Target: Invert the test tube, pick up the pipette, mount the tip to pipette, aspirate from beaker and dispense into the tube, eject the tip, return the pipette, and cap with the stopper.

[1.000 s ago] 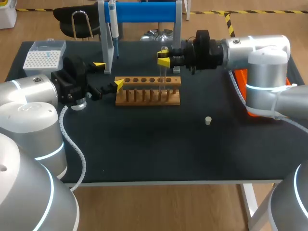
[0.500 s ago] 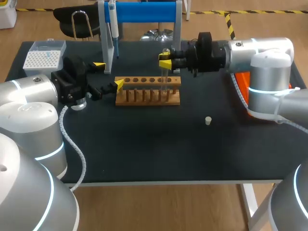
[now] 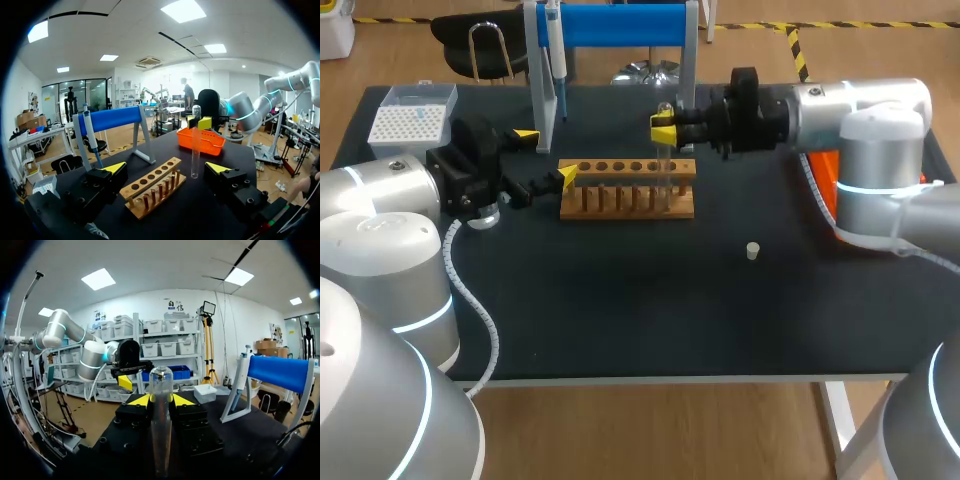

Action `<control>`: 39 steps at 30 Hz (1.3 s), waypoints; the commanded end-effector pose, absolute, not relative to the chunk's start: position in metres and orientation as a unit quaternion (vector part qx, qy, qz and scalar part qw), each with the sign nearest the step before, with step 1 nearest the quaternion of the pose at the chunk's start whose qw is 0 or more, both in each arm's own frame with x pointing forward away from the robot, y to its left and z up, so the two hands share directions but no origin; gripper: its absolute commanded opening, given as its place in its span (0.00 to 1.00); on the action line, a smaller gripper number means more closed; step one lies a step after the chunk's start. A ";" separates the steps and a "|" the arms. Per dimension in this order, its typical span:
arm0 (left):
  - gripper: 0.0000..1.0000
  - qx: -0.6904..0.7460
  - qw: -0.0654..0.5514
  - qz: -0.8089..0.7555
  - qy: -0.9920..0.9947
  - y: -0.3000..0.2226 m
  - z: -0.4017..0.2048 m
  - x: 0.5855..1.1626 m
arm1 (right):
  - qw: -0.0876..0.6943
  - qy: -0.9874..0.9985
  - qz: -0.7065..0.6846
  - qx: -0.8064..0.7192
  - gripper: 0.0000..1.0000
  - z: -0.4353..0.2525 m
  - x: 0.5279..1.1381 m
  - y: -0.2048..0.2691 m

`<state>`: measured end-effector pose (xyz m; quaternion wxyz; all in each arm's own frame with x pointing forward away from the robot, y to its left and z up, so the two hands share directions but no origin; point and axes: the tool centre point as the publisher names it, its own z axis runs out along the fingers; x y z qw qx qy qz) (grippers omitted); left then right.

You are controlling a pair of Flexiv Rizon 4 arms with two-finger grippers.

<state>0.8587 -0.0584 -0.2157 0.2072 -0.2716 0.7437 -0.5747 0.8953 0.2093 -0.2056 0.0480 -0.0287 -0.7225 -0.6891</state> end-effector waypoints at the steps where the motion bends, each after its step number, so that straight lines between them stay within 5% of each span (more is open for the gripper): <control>1: 1.00 -0.270 0.208 -0.579 0.741 -0.057 -0.218 0.858 | 0.110 -0.739 -0.654 -0.113 0.00 -0.203 0.893 0.213; 19: 1.00 -0.270 0.208 -0.579 0.741 -0.057 -0.218 0.858 | 0.398 -0.570 -0.577 -0.428 0.00 -0.206 0.905 0.211; 39: 1.00 -0.270 0.208 -0.579 0.741 -0.057 -0.218 0.858 | 0.509 -0.512 -0.512 -0.466 0.00 -0.204 0.893 0.208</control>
